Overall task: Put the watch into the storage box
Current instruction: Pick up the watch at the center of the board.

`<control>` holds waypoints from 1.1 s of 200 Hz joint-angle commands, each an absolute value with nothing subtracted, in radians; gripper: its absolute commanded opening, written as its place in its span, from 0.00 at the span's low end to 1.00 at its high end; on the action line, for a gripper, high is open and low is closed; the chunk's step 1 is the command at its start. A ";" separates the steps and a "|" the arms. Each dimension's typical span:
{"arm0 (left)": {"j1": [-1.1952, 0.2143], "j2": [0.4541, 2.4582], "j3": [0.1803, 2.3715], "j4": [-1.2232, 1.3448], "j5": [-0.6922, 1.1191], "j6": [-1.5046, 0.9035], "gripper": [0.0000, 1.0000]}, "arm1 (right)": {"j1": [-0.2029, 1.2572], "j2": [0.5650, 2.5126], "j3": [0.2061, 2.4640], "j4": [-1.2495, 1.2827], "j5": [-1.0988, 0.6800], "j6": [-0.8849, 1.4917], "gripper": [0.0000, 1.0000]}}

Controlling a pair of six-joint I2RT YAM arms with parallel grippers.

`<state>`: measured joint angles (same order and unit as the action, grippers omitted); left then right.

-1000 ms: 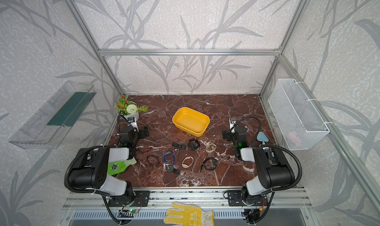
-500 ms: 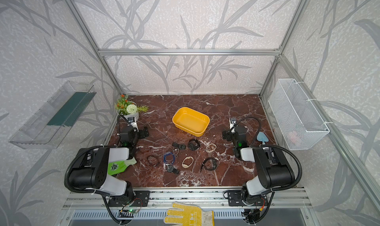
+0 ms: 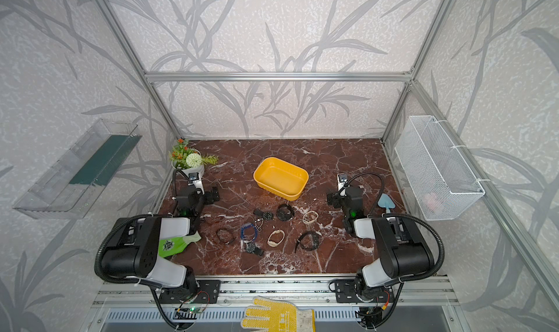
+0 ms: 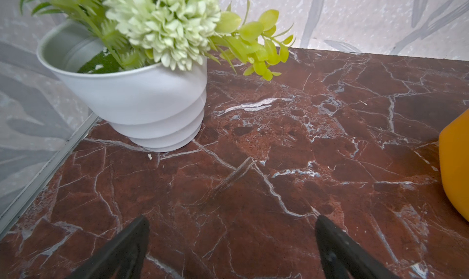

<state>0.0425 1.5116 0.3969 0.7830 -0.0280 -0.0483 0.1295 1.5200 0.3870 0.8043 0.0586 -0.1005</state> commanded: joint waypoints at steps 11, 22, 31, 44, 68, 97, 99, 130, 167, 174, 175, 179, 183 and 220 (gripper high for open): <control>0.050 1.505 0.418 0.773 -0.022 -0.042 0.99 | 0.124 1.511 0.417 0.795 0.034 -0.102 0.99; 0.044 1.461 0.442 0.703 -0.009 -0.023 0.99 | 0.127 1.459 0.444 0.710 0.044 -0.103 0.99; 0.036 1.392 0.522 0.487 -0.027 -0.029 1.00 | 0.138 1.391 0.516 0.526 0.072 -0.109 0.99; 0.024 1.313 0.642 0.230 -0.093 -0.146 1.00 | 0.155 1.313 0.657 0.258 0.093 -0.043 0.99; 0.008 1.208 0.668 0.193 -0.040 -0.332 0.99 | 0.181 1.227 0.823 0.043 -0.040 0.219 0.99; 0.018 1.096 0.670 0.077 -0.079 -0.614 1.00 | 0.181 1.200 0.812 -0.048 -0.026 0.398 0.99; 0.021 1.088 0.667 0.077 -0.064 -0.616 0.99 | 0.181 1.199 0.813 -0.057 -0.037 0.392 0.99; 0.015 0.978 0.637 0.062 0.127 -0.588 0.99 | 0.290 1.140 0.842 -0.297 0.060 0.370 0.99; -0.145 0.901 0.718 -0.096 0.214 -0.503 0.99 | 0.532 1.100 0.832 -0.604 0.259 0.469 0.97; -0.204 0.899 0.752 -0.151 0.202 -0.475 0.99 | 0.582 1.090 0.814 -0.632 0.273 0.504 0.96; -0.212 0.898 0.756 -0.158 0.199 -0.470 0.99 | 0.588 1.088 0.811 -0.637 0.274 0.510 0.96; -0.247 0.897 0.774 -0.192 0.188 -0.447 0.99 | 0.617 1.080 0.801 -0.654 0.281 0.528 0.96; -0.283 0.897 0.792 -0.223 0.167 -0.422 0.99 | 0.643 1.073 0.788 -0.668 0.284 0.546 0.95; -0.538 0.912 0.805 -0.357 0.054 -0.276 0.99 | 0.796 1.012 0.740 -0.793 0.308 0.681 0.86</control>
<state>-0.4442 0.9100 0.8177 -0.2138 0.1078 -0.3897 0.7387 1.0531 0.7589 -0.6361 0.2451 0.5556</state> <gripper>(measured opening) 0.992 0.876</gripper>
